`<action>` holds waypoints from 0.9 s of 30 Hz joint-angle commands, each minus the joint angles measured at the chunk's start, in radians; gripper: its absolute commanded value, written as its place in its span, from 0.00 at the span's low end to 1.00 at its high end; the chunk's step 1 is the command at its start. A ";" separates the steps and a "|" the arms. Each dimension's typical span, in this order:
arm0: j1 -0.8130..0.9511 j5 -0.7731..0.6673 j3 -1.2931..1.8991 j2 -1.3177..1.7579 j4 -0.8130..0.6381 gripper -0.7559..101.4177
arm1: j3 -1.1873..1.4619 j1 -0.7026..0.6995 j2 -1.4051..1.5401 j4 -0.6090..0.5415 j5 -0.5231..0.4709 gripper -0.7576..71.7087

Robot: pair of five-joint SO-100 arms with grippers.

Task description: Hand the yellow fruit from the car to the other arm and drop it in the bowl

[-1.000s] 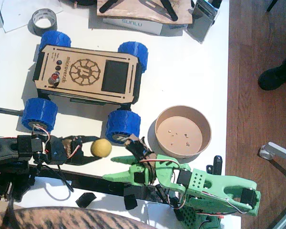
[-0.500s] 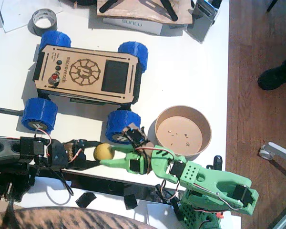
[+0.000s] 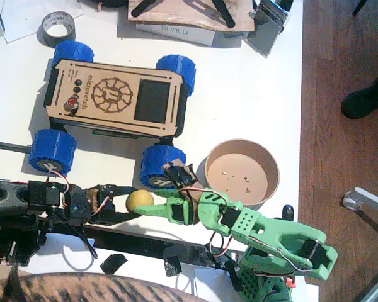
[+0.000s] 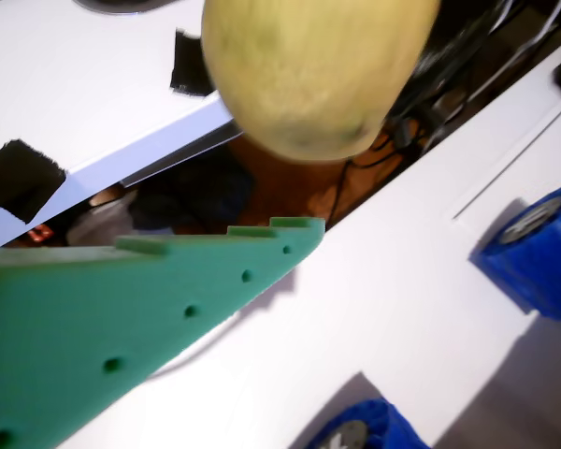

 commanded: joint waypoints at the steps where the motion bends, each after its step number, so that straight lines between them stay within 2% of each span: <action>1: 0.006 -0.014 -0.015 0.000 -0.040 0.01 | -0.054 0.002 -0.025 -0.038 0.025 0.49; 7: 0.005 -0.014 -0.015 -0.020 -0.041 0.01 | -0.103 -0.003 -0.071 -0.049 0.046 0.52; 20: 0.005 -0.014 -0.015 -0.078 -0.115 0.01 | -0.233 0.032 -0.233 -0.123 0.043 0.52; 27: -0.002 -0.014 -0.015 -0.080 -0.118 0.01 | -0.278 0.026 -0.301 -0.138 0.091 0.53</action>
